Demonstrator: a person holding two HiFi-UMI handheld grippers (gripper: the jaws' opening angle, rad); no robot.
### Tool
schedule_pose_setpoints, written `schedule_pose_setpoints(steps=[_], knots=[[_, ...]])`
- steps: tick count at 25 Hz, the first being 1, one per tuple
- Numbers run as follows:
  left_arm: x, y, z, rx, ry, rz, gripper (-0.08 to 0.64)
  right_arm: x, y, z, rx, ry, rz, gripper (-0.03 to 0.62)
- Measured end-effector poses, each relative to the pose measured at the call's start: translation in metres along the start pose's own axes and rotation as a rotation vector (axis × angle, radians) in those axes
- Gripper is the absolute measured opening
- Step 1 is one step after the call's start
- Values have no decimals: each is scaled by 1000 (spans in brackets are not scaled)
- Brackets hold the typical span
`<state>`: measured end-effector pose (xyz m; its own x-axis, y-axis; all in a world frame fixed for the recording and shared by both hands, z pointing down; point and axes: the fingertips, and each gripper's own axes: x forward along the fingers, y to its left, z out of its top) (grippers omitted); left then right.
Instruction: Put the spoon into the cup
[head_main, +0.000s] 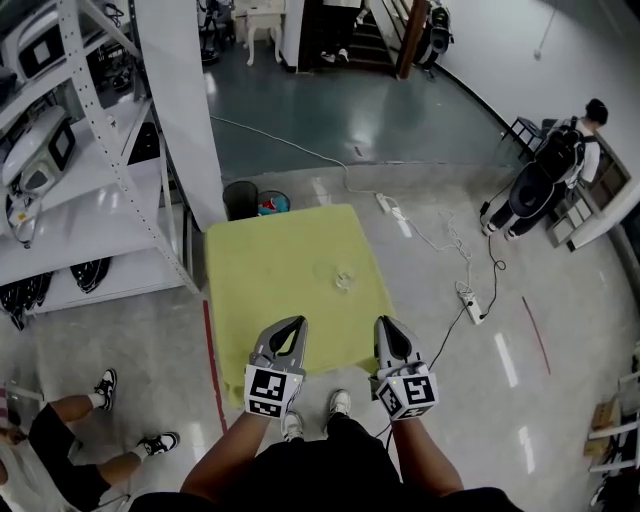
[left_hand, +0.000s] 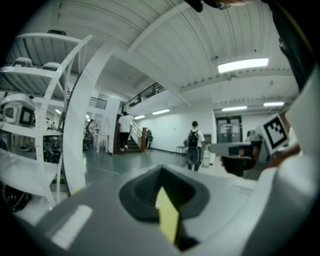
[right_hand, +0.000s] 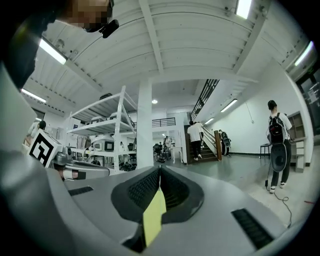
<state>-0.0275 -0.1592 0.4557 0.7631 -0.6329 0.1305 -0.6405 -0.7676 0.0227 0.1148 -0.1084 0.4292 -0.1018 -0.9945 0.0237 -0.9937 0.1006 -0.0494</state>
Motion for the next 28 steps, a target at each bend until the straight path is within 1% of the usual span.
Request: schedule_pose_setpoints(steps=[3,8,10,13,16,19,23,25,28], knots=[[15,2,0,18,-5,26,5,14,-15,1,27,-26,27,12],[54,1,5,20,1,55,5,43,-50,-1,27,-37,73,12],[73,3,10,8,-1,75,5,57,-65,1,35,-43,102,12],[104,14,29,-38,-36,123,5,85,-95,9,42,-56,132,12],[134,22,43,-50,-62,167,5,111,-120,13,46,-58,154,12],[164,34,42,-71,-35,221,5,131,-136,12,47,-58,201,12],[189,49,38,-71,-4,300,5,152,-150,13,47,-56,274,12],[198,51,33,-77,4,312,5,162,-155,12,44,-55,309,12],[207,44,22,-81,22,298,5,170,-154,9,33,-61,348,12]])
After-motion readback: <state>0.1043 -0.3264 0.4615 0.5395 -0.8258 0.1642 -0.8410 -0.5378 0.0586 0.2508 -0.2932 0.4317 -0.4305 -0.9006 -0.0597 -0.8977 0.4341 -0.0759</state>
